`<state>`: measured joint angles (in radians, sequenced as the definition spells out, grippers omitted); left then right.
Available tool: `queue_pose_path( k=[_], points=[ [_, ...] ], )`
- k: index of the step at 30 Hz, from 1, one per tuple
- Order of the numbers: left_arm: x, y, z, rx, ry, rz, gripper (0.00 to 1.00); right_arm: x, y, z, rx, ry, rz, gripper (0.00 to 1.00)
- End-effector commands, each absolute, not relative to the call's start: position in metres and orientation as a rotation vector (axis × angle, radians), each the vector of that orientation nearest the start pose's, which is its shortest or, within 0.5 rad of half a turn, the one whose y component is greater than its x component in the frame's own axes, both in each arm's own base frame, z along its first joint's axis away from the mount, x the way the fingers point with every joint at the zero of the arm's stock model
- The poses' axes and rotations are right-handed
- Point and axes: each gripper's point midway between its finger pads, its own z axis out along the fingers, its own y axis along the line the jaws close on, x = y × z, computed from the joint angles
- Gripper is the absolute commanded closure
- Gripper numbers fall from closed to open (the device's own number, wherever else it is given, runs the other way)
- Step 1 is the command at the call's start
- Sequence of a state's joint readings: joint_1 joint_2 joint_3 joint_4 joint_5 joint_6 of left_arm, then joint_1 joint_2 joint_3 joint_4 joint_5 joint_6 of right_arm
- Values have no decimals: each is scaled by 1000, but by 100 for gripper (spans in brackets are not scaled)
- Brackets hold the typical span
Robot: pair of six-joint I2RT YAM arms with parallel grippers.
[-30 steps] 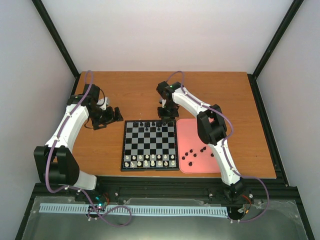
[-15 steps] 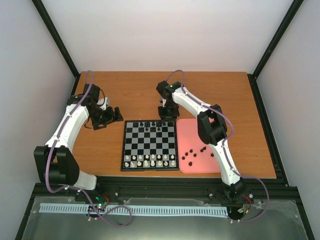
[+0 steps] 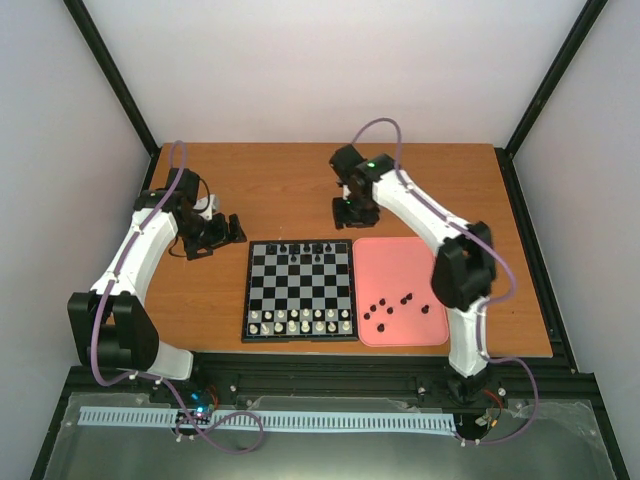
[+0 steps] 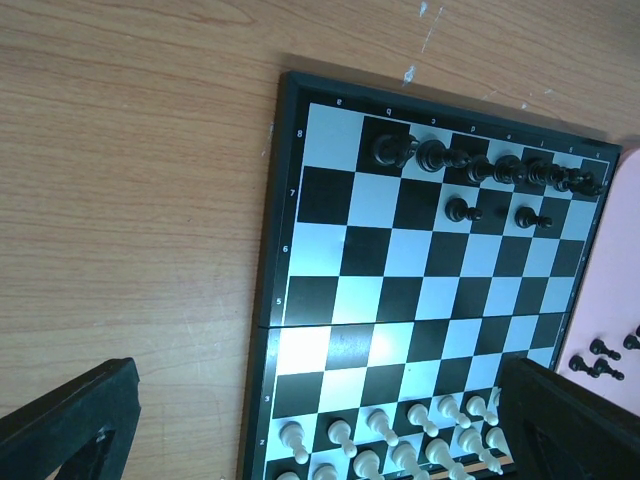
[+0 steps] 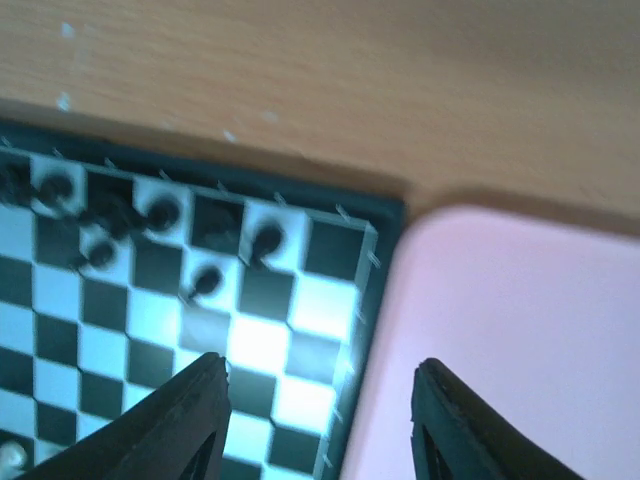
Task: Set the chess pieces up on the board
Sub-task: Pick up the chess piece from the storage box.
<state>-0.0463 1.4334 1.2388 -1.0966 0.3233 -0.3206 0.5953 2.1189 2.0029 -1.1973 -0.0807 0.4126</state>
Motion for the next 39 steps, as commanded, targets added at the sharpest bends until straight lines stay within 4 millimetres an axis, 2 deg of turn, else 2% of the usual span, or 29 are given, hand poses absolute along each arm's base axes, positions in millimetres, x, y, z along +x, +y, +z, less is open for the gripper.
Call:
queue_pose_path(
  k=[1, 4, 7, 9, 11, 17, 21, 29, 39],
  points=[
    [305, -71, 172, -301, 2826, -552, 0, 348, 206, 147, -119, 2945, 148, 50],
    [305, -73, 174, -300, 2820, -565, 0, 315, 150, 140, 44, 2988, 94, 51],
    [304, -74, 175, -298, 2816, -576, 0, 284, 104, 135, 191, 3014, 38, 52],
    [303, -75, 175, -300, 2812, -588, 0, 261, 86, 123, 259, 3057, 24, 53],
    [302, -76, 174, -301, 2814, -600, 0, 241, 76, 109, 317, 3095, 36, 54],
    [299, -78, 164, -312, 2834, -619, 0, 211, 67, 68, 393, 3172, 54, 55],
    [298, -78, 162, -312, 2842, -614, 0, 204, 64, 49, 408, 3206, 37, 55],
    [298, -77, 159, -314, 2850, -601, 0, 209, 62, 32, 409, 3228, 14, 59],
    [298, -75, 159, -314, 2852, -586, 0, 201, 57, 22, 427, 3251, -24, 64]
  ],
)
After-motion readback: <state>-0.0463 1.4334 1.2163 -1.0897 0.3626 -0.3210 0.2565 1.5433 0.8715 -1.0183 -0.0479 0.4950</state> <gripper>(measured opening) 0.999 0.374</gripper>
